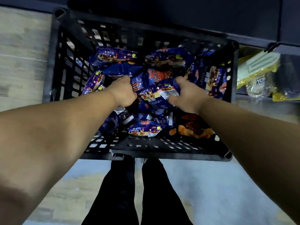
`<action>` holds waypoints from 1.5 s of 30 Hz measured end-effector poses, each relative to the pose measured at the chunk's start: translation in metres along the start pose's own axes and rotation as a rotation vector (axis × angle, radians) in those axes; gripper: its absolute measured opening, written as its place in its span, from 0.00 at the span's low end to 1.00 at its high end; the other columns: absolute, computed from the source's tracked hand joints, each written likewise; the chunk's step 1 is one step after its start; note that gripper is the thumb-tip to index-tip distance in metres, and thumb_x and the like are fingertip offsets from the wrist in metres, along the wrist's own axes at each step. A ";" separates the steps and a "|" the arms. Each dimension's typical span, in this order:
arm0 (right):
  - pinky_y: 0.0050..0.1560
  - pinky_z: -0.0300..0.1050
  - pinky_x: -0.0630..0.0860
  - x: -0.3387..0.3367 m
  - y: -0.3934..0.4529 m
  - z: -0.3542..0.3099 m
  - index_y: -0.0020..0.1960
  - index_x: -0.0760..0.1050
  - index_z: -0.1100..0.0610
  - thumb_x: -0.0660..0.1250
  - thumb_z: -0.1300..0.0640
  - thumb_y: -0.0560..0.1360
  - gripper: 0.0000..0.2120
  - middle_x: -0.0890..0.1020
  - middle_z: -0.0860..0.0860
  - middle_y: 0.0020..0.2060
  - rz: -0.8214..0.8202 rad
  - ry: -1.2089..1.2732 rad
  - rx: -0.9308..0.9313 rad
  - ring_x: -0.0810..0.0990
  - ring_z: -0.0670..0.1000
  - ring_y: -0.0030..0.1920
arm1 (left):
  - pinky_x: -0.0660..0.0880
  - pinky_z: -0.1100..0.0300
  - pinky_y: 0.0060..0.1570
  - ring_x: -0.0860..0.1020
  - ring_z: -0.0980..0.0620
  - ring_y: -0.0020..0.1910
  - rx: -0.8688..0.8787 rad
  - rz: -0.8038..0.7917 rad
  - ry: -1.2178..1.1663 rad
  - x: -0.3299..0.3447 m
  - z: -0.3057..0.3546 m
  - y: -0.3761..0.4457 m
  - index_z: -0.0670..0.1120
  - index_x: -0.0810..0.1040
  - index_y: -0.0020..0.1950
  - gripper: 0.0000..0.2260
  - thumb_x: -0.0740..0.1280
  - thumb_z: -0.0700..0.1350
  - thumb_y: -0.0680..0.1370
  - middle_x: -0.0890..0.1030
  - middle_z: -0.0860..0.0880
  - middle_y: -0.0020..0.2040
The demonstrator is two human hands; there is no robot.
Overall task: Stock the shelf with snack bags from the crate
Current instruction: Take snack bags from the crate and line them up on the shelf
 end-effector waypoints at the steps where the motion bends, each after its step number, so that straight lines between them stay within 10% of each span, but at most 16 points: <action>1: 0.47 0.45 0.68 0.000 -0.001 0.001 0.63 0.64 0.54 0.66 0.51 0.77 0.19 0.72 0.51 0.49 0.005 -0.024 -0.002 0.73 0.55 0.49 | 0.68 0.52 0.65 0.71 0.42 0.63 0.006 -0.015 -0.010 0.004 0.000 0.002 0.44 0.59 0.74 0.27 0.65 0.43 0.78 0.68 0.43 0.69; 9: 0.49 0.51 0.75 0.002 -0.011 0.006 0.62 0.66 0.54 0.66 0.48 0.75 0.20 0.75 0.51 0.49 0.047 -0.110 -0.017 0.75 0.56 0.49 | 0.58 0.43 0.71 0.55 0.39 0.73 0.036 -0.032 0.313 0.013 0.003 0.003 0.51 0.56 0.77 0.32 0.66 0.57 0.78 0.58 0.42 0.74; 16: 0.42 0.46 0.66 -0.028 -0.021 -0.005 0.59 0.67 0.56 0.65 0.47 0.75 0.18 0.71 0.51 0.47 0.329 -0.207 -0.062 0.72 0.56 0.46 | 0.59 0.44 0.70 0.70 0.39 0.64 0.147 0.019 0.352 0.011 0.012 -0.008 0.43 0.67 0.63 0.16 0.60 0.52 0.81 0.74 0.41 0.63; 21: 0.54 0.52 0.70 -0.027 -0.025 -0.012 0.72 0.63 0.58 0.65 0.47 0.74 0.30 0.71 0.58 0.63 0.427 -0.339 -0.091 0.71 0.61 0.61 | 0.60 0.44 0.70 0.74 0.40 0.60 0.164 0.236 0.272 -0.017 0.012 -0.014 0.43 0.67 0.62 0.16 0.59 0.53 0.81 0.77 0.41 0.58; 25: 0.64 0.55 0.67 0.003 -0.030 -0.021 0.77 0.54 0.54 0.66 0.45 0.75 0.37 0.65 0.57 0.70 0.325 -0.539 -0.162 0.66 0.61 0.66 | 0.70 0.52 0.48 0.75 0.40 0.52 0.085 0.301 0.066 -0.031 -0.008 -0.016 0.40 0.65 0.64 0.23 0.65 0.54 0.78 0.76 0.41 0.54; 38: 0.71 0.51 0.58 0.055 -0.042 -0.021 0.79 0.48 0.49 0.60 0.39 0.77 0.37 0.55 0.49 0.77 0.002 -0.425 -0.307 0.58 0.55 0.72 | 0.74 0.54 0.53 0.77 0.43 0.52 0.061 0.290 -0.195 -0.030 -0.019 -0.014 0.45 0.66 0.65 0.19 0.66 0.51 0.78 0.78 0.45 0.56; 45: 0.59 0.51 0.73 0.050 -0.023 -0.043 0.77 0.54 0.52 0.57 0.46 0.80 0.28 0.61 0.51 0.73 -0.005 -0.300 -0.305 0.71 0.59 0.65 | 0.77 0.51 0.56 0.79 0.45 0.53 0.054 0.248 -0.337 -0.023 -0.029 -0.011 0.47 0.67 0.66 0.21 0.68 0.52 0.76 0.80 0.48 0.56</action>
Point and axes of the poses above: each hand's wrist, its own y-axis towards the middle knuckle, its own x-axis out of the palm, z = x × y, the point moved 6 cm from there along y, towards the middle knuckle
